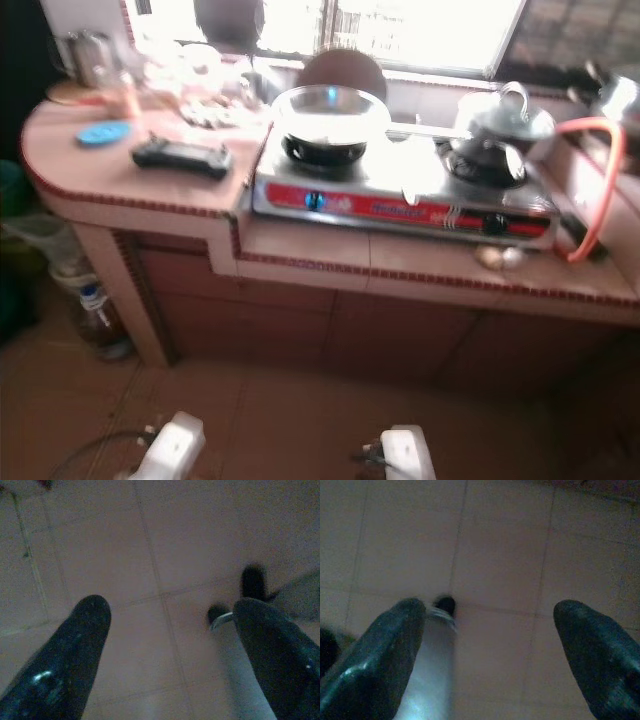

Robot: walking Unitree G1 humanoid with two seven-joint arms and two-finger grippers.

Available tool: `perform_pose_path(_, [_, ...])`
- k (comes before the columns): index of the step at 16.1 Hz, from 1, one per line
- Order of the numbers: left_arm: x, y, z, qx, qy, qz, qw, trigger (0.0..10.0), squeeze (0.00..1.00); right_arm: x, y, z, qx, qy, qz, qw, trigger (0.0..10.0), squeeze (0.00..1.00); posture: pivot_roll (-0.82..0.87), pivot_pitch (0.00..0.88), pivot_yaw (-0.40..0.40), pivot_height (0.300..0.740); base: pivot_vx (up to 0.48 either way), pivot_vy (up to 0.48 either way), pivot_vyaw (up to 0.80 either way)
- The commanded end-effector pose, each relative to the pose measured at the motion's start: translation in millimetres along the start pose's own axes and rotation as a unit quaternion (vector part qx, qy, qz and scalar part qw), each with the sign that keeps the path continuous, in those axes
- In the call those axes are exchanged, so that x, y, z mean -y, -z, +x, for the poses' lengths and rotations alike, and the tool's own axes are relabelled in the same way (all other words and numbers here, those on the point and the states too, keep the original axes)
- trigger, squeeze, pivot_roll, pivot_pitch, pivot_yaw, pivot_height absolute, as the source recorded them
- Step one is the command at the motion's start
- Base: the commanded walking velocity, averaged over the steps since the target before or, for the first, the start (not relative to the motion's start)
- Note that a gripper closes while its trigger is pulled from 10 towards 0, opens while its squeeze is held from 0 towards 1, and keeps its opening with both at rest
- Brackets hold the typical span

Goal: Kitchen organization

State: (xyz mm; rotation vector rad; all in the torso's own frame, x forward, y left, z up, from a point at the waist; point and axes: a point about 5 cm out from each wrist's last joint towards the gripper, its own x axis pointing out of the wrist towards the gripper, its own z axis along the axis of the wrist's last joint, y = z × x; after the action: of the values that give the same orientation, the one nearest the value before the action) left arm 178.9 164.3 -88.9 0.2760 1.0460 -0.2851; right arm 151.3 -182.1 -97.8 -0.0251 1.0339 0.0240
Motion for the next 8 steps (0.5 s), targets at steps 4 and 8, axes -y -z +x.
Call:
perform_pose_path(4, [-2.1, 14.5, -2.1, -0.026, 0.004, 0.024, 0.999, 10.0, 0.0, -8.6, -6.5, 1.8, 0.01, -0.006, 0.001, 1.0, 10.0, 0.0, 0.15, 0.0, -0.043, 0.74, 0.0, 0.0, 0.0])
perform_pose_path(8, [-2.8, 14.1, -2.3, -0.025, 0.014, 0.032, 0.999, 10.0, 0.0, -8.3, -4.7, 1.6, 0.007, -0.006, -0.004, 1.0, 10.0, 0.0, 0.15, 0.0, -0.045, 0.74, 0.0, 0.0, 0.0])
